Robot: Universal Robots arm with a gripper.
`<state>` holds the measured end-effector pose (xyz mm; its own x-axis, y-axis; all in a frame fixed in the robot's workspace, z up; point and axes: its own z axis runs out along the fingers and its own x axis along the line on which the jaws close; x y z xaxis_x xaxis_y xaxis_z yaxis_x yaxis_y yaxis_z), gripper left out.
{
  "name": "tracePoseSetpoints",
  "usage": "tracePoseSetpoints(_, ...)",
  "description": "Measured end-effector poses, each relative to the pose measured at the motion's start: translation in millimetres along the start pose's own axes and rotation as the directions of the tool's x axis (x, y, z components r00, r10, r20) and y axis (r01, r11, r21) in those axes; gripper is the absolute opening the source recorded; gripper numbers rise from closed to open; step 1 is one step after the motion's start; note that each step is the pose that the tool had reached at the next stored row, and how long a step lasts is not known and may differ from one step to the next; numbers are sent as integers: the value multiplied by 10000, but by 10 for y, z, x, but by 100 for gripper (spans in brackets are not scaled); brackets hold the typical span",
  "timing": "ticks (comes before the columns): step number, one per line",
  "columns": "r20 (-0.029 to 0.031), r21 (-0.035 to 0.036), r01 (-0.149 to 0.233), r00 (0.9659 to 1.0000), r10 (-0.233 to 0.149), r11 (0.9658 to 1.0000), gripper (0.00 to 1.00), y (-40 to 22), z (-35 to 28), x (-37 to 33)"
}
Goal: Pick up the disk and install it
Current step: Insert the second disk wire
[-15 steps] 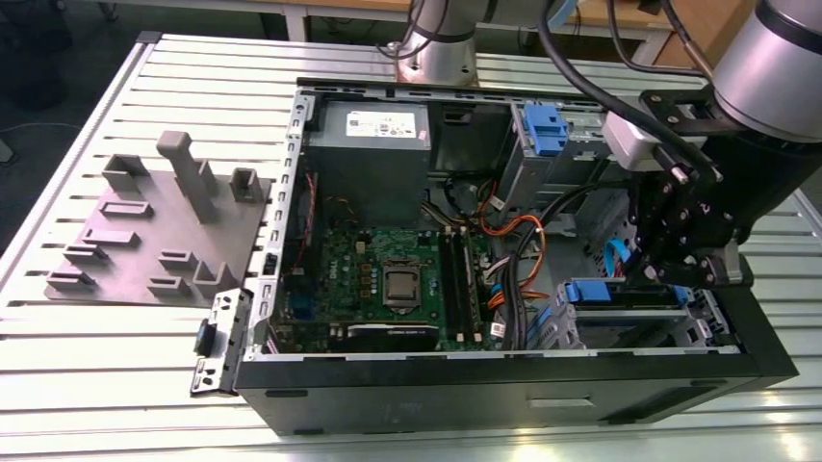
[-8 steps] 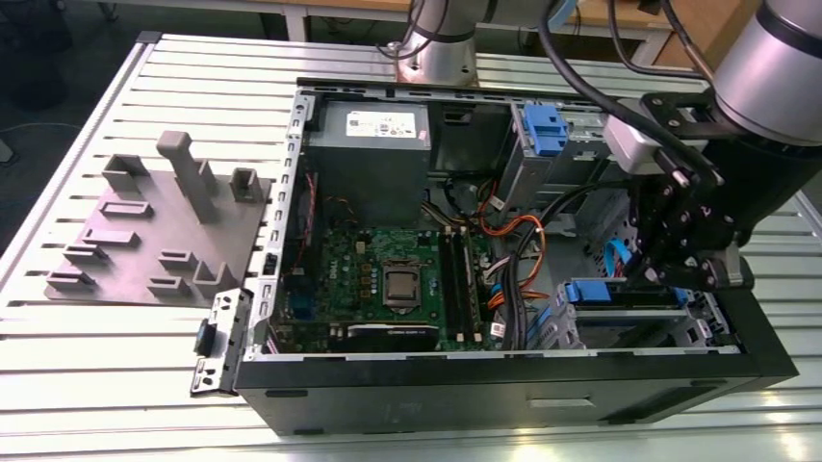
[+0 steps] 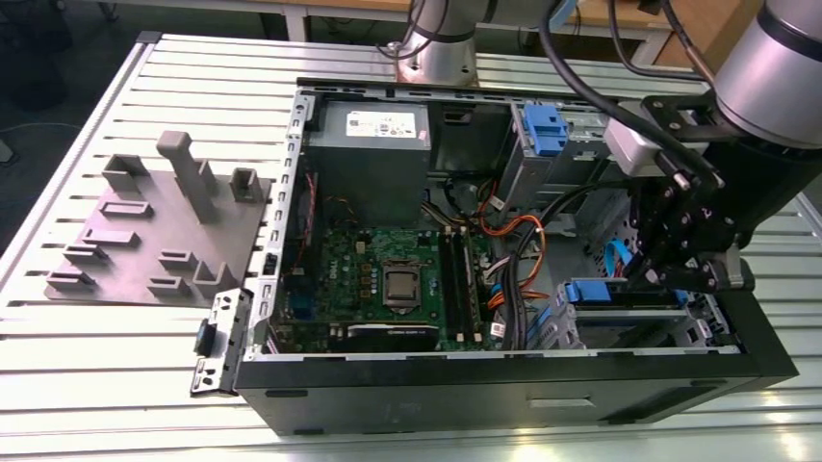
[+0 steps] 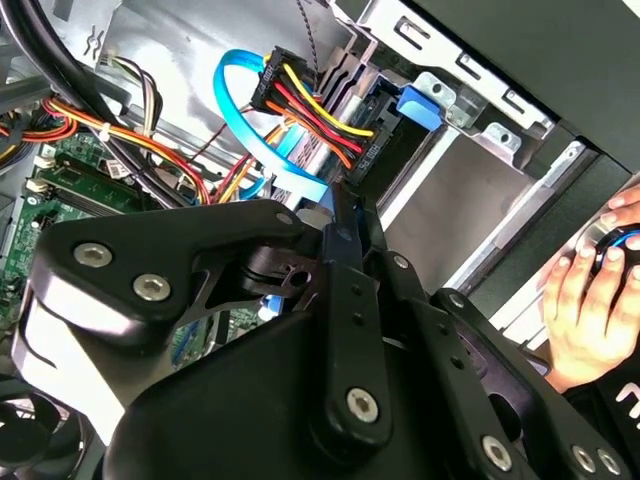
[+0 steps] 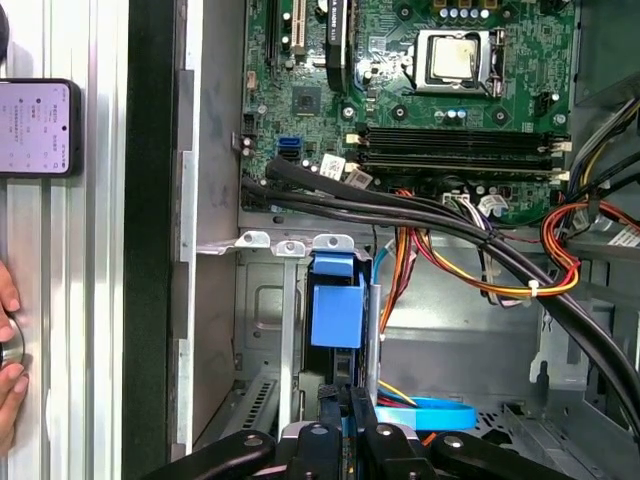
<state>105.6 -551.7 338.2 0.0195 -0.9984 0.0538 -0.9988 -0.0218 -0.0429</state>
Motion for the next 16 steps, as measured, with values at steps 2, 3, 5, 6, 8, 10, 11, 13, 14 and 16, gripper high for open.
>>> tracePoseSetpoints(2,1,0,0,10000,0,10000,16,-1,4,1)
tracePoseSetpoints(3,0,0,0,10000,0,10000,16,-1,6,1)
tracePoseSetpoints(5,1,0,0,10000,0,10000,16,-2,11,2)
tracePoseSetpoints(6,0,0,1,10000,-1,10000,16,-3,13,2)
tracePoseSetpoints(8,-1,0,1,10000,-1,10000,16,-6,14,2)
tracePoseSetpoints(10,1,0,0,10000,0,10000,16,-10,16,2)
tracePoseSetpoints(11,2,0,0,10000,0,10000,16,-11,16,2)
tracePoseSetpoints(13,6,0,-1,10000,1,10000,16,-13,16,2)
tracePoseSetpoints(14,14,0,-1,10000,1,10000,16,-13,16,2)
tracePoseSetpoints(16,32,1,-1,10000,1,10000,16,-13,16,2)
